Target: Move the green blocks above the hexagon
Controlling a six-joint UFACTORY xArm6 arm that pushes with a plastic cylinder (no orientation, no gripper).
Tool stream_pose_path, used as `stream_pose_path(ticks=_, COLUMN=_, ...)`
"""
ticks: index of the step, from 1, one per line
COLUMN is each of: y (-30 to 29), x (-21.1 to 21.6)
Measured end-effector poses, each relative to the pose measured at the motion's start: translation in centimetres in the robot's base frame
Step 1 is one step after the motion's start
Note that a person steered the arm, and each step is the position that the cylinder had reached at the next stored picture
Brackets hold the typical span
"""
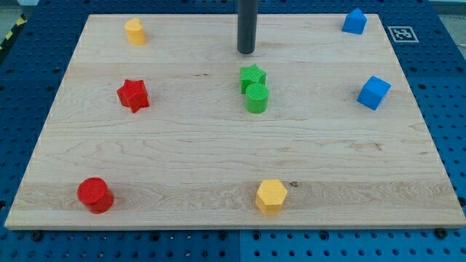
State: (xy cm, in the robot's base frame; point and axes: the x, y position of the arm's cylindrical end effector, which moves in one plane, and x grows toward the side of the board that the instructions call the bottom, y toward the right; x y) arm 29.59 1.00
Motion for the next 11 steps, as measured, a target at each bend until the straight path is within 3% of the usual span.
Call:
stream_pose_path(ticks=3, y=-7.4, x=-0.5)
stream_pose_path(ticks=5, y=-1.6, x=1.2)
stream_pose_path(ticks=7, y=-1.2, x=5.5)
stream_pose_path(ticks=11, y=-0.3, x=10.3)
